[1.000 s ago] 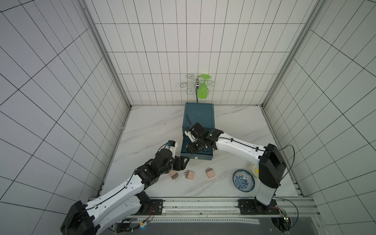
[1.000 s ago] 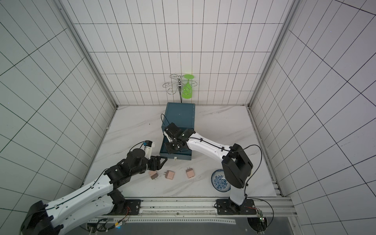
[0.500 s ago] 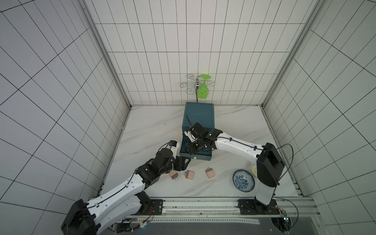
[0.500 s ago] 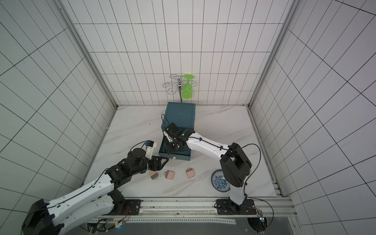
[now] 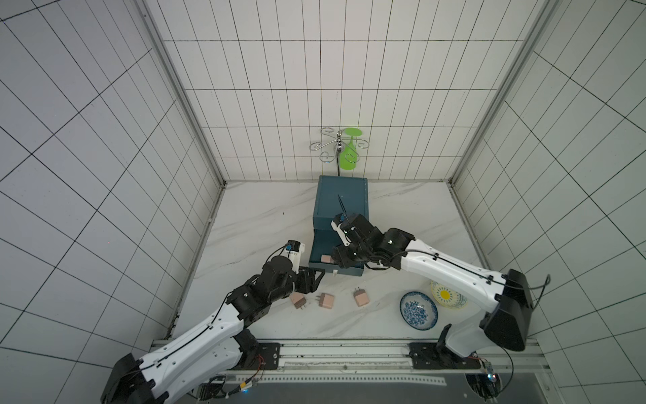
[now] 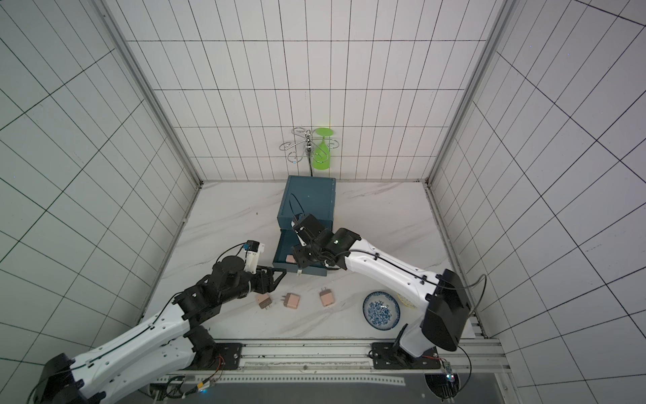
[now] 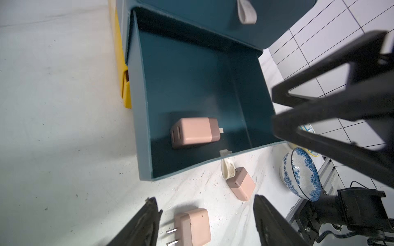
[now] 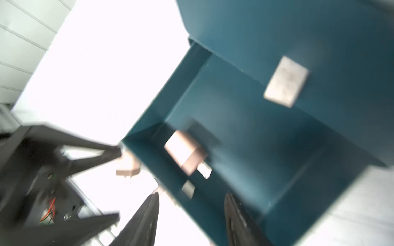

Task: Place the plugs into the drawer by color
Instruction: Place the plug in the drawer, then pick up the plug from the center of the board.

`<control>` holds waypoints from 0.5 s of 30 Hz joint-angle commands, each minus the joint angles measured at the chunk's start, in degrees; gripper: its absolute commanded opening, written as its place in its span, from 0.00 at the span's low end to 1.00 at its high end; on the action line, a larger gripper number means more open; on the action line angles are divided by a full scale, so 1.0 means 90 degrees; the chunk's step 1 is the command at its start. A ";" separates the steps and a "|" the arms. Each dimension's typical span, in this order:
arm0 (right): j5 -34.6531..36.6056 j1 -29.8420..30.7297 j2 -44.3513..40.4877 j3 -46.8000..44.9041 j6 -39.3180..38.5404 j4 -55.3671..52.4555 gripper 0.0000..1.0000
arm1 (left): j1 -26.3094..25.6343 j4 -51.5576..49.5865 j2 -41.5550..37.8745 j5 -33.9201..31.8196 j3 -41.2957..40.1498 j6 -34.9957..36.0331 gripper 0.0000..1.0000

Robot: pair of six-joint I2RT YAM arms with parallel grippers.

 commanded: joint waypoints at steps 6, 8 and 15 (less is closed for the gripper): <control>0.1288 0.0938 -0.2153 -0.2604 0.1423 -0.0043 0.62 | -0.0003 0.0007 -0.0332 0.0375 -0.0083 0.0228 0.71; 0.1350 0.1176 -0.2309 -0.3280 0.1653 0.0563 0.71 | 0.0000 0.0062 -0.0270 0.0348 -0.0074 0.0224 0.71; 0.2291 0.1907 -0.1457 -0.4059 0.1890 0.2054 0.81 | -0.0010 -0.0019 -0.0107 0.0281 -0.0058 0.0262 0.71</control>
